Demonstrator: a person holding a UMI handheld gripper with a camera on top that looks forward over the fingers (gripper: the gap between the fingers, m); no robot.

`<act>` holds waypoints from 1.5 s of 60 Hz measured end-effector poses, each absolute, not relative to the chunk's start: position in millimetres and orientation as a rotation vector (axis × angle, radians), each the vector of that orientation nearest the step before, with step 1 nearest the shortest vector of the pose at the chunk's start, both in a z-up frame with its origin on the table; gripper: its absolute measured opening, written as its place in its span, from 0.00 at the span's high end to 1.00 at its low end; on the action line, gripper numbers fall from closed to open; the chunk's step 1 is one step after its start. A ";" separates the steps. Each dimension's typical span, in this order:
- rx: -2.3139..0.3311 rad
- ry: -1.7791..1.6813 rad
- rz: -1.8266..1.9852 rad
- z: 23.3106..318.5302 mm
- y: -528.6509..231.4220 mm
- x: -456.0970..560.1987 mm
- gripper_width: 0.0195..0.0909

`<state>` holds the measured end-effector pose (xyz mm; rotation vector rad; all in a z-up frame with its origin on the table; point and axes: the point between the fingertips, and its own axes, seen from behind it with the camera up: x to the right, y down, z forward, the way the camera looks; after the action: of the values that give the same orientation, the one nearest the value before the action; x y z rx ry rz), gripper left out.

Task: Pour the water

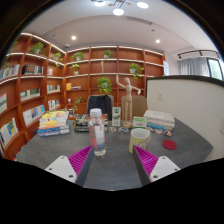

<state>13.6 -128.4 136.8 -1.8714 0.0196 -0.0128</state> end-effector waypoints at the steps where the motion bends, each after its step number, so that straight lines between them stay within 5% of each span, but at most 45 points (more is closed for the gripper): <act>1: -1.875 0.021 -0.010 135.5 -128.0 12.9 0.13; 6: -1.870 0.038 -0.010 114.1 -103.4 -2.0 0.12; 7: -1.875 0.035 -0.013 133.8 -117.5 14.7 0.12; 13: -1.846 0.034 0.012 95.3 -61.4 -23.4 0.12; 35: -1.802 -0.005 -0.014 84.8 36.2 -49.9 0.15; 40: -1.794 -0.002 -0.009 83.4 47.0 -52.4 0.29; 44: -1.775 0.026 -0.063 86.4 52.2 -42.1 0.57; 58: -1.755 0.050 0.025 85.4 53.9 -43.9 0.81; 75: -1.769 0.341 0.311 93.0 58.4 -35.8 0.81; 90: -1.400 0.910 0.962 150.6 65.6 -17.5 0.81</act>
<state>-17.5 65.6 150.6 -1.3998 0.9099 0.9621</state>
